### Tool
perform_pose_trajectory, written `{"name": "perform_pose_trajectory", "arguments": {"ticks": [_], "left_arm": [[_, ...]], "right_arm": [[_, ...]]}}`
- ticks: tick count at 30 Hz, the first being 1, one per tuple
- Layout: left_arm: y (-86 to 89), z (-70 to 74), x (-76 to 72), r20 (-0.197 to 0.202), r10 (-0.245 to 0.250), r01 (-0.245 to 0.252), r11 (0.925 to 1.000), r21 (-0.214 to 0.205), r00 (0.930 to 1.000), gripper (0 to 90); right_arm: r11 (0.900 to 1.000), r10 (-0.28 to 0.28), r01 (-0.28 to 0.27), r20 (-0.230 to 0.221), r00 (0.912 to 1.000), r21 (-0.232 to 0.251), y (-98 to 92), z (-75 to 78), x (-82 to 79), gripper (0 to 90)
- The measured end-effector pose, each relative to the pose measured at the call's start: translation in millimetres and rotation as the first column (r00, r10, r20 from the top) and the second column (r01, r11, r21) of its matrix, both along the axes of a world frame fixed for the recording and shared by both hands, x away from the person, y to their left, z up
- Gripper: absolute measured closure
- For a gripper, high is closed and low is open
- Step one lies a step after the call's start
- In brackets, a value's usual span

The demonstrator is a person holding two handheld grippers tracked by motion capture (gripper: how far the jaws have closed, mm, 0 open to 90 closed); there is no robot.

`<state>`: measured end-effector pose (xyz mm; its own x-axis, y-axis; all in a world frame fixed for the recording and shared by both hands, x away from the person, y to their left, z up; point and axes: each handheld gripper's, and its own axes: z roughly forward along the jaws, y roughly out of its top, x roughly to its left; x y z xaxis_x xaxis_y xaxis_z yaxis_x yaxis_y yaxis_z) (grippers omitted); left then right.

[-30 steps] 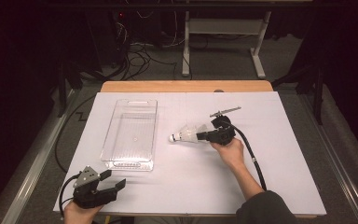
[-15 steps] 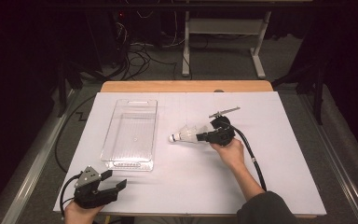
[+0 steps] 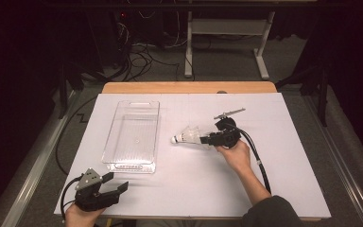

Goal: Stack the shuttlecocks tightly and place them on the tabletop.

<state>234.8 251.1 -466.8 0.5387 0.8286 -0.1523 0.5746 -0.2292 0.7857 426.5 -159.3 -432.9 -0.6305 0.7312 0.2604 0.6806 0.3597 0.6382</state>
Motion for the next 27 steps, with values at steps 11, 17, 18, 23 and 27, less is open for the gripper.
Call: {"name": "perform_pose_trajectory", "arguments": {"ticks": [11, 17, 18, 23, 27], "left_arm": [[0.9, -0.1, 0.4, -0.003, 0.003, -0.003, 1.0000, -0.003, 1.0000, 31.3], [0.8, 0.0, 0.2, -0.002, 0.005, -0.005, 1.0000, -0.003, 1.0000, 31.4], [0.6, 0.0, 0.1, -0.002, 0.005, -0.005, 1.0000, -0.002, 1.0000, 31.4], [0.6, 0.1, -0.5, 0.000, 0.004, -0.004, 1.0000, -0.001, 1.0000, 31.4], [1.3, 0.0, -0.4, -0.002, 0.006, -0.006, 1.0000, -0.005, 1.0000, 31.4]], "right_arm": [[0.9998, -0.019, 0.019, 0.024, 0.9995, 0.007, -5.7, 4.2, -7.1, 49.5], [0.9996, -0.027, 0.027, 0.037, 0.9990, -0.004, -7.7, 6.9, -12.4, 46.6], [0.9996, -0.028, 0.028, 0.043, 0.9987, -0.002, -7.8, 6.4, -13.6, 46.6], [0.9996, -0.027, 0.028, 0.051, 0.9983, -0.006, -9.7, 2.4, -19.6, 46.6], [0.9998, -0.020, 0.020, 0.050, 0.9985, -0.008, -9.8, 1.5, -23.5, 46.6]]}}
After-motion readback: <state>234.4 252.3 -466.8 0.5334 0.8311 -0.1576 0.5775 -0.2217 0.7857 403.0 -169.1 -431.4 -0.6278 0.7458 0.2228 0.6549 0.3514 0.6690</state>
